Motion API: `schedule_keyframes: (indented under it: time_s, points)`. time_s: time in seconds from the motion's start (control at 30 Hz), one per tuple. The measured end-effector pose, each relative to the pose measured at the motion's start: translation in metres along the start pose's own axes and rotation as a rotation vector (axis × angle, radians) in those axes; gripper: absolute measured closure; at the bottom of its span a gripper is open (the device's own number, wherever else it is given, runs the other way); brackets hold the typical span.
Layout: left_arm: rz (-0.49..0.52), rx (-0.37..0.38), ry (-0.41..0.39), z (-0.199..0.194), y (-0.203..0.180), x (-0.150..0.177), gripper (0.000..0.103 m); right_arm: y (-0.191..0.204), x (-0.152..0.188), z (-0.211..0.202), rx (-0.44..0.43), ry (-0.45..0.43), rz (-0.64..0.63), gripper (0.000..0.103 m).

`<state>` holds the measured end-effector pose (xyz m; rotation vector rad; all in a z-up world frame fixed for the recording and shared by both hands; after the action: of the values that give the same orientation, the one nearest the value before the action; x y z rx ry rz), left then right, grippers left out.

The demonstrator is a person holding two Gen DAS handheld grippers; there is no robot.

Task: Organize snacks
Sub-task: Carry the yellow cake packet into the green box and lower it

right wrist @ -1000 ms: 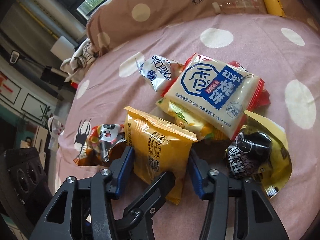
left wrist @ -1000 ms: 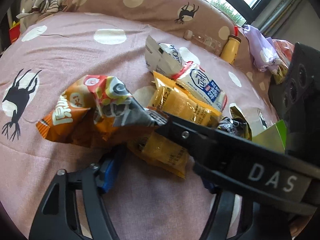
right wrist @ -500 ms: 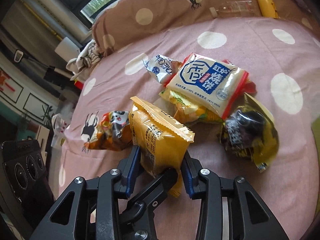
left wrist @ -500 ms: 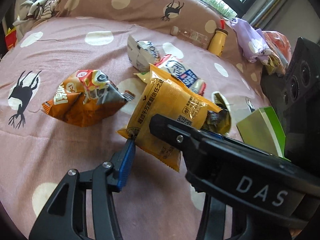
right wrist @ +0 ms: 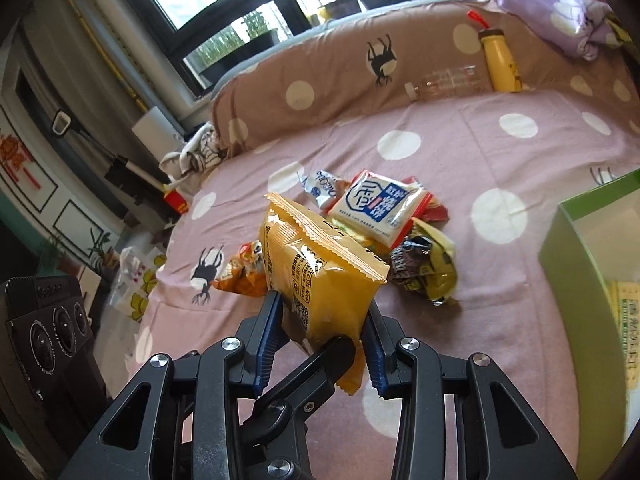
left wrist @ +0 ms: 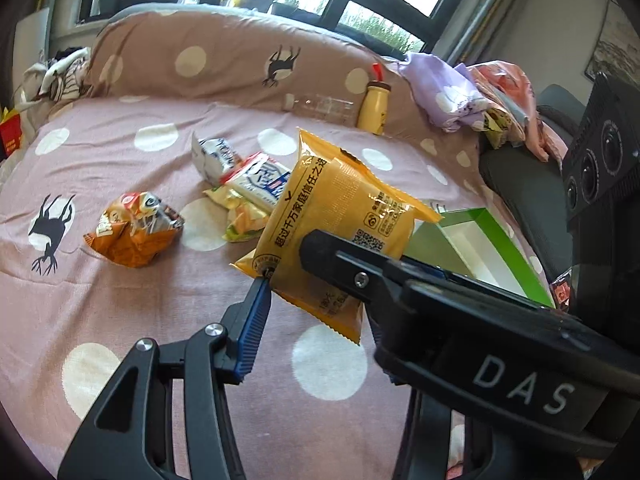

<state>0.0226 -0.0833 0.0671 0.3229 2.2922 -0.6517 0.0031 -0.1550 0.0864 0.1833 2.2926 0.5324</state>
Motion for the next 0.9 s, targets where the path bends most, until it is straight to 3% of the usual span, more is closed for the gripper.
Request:
schedule_keyframes:
  time_s: [0.4,0.9]
  points:
    - [0.124,0.064,-0.074,-0.005,-0.063,-0.019,0.055,-0.033,-0.021,-0.063,0.044,-0.159,0.02,0.062]
    - [0.289,0.177,-0.017,0.039,-0.141,-0.022,0.056,-0.114,-0.028,-0.1,0.137,-0.231,0.184,0.062]
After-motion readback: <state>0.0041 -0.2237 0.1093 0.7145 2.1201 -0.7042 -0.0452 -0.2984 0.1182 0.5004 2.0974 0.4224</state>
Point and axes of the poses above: each gripper's, at about its wrist camera, not at the fingertips, and z roughly the way its jaws point, y to its left, x to its underside, the point moved 4 cm from there along z, roughly the way its jaws point, and after that the axes turned 3 degrees about -y, right-handed, at the moved point
